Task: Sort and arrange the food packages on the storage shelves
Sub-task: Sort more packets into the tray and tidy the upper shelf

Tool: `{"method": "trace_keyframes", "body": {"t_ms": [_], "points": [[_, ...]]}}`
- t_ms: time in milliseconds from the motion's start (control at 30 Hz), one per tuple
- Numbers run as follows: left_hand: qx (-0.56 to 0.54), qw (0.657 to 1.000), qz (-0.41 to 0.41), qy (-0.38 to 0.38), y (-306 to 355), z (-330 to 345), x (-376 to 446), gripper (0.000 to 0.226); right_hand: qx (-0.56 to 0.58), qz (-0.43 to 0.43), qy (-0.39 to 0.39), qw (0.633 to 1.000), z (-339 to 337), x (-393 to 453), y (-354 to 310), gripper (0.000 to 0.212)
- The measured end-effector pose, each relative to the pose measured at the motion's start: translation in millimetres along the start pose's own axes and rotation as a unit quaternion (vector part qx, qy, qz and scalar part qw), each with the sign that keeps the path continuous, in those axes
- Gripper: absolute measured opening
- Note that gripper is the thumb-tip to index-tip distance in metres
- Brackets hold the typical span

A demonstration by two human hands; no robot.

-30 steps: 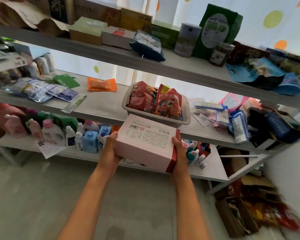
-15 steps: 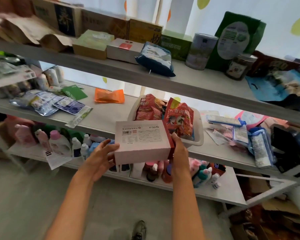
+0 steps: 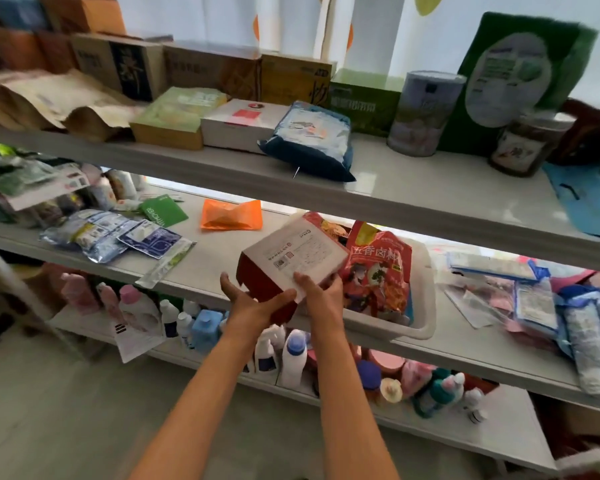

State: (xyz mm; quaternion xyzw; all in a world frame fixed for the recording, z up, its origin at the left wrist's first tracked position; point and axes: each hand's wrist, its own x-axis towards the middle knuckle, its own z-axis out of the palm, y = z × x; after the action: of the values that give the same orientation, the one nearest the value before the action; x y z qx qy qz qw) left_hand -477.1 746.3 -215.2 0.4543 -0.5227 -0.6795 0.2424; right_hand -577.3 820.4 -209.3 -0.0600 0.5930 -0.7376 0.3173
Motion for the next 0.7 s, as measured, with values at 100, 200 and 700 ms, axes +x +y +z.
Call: {"method": "trace_keyframes", "body": {"t_ms": [100, 200, 700], "points": [[0.123, 0.992, 0.032, 0.004, 2, 7, 17, 0.142, -0.023, -0.006, 0.013, 1.0, -8, 19, -7, 0.076], [0.201, 0.976, 0.078, -0.016, 1, 5, 33, 0.094, -0.052, -0.056, 0.023, 0.997, -14, 35, -17, 0.064], [0.433, 0.876, 0.198, 0.074, 21, 33, 46, 0.067, -0.346, -0.22, 0.07, 0.909, -20, 68, -4, 0.049]]}}
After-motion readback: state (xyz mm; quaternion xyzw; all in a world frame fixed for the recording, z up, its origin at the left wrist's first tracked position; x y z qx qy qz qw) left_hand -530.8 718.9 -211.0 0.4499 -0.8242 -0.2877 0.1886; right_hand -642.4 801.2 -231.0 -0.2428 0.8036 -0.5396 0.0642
